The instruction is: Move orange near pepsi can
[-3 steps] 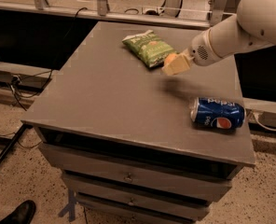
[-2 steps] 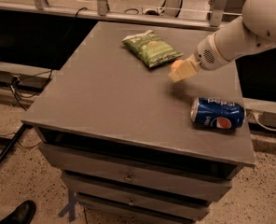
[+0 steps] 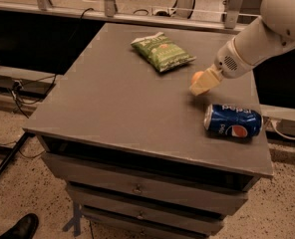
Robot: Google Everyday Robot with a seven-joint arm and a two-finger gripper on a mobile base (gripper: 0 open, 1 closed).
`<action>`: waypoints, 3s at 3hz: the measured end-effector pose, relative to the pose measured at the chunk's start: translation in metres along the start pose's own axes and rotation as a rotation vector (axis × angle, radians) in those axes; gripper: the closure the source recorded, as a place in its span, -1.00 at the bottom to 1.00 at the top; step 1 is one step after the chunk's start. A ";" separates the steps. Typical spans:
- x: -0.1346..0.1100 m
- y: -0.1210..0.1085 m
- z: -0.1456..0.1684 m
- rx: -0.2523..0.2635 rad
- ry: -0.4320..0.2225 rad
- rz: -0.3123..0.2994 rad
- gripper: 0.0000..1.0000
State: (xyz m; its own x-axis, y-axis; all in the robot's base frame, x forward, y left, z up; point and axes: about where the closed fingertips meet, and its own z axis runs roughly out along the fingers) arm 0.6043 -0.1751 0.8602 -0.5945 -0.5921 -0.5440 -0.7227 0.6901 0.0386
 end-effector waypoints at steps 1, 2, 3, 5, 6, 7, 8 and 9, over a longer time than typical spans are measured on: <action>0.022 0.007 -0.004 -0.001 0.054 0.026 0.98; 0.033 0.013 -0.005 -0.009 0.081 0.045 0.55; 0.033 0.017 -0.003 -0.016 0.088 0.044 0.09; 0.030 0.020 -0.005 -0.017 0.096 0.039 -0.87; 0.030 0.021 -0.005 -0.016 0.099 0.040 -1.00; 0.030 0.021 -0.006 -0.014 0.099 0.040 -1.00; 0.020 0.021 -0.014 0.005 0.025 0.040 -1.00; 0.007 0.023 -0.020 0.018 -0.045 0.034 -1.00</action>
Offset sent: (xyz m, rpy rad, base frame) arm -0.0444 -0.0186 -0.0177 -0.0460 0.1133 -0.0486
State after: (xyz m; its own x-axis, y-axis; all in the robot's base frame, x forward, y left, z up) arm 0.5770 -0.1714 0.8739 -0.6019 -0.5489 -0.5800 -0.6953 0.7174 0.0427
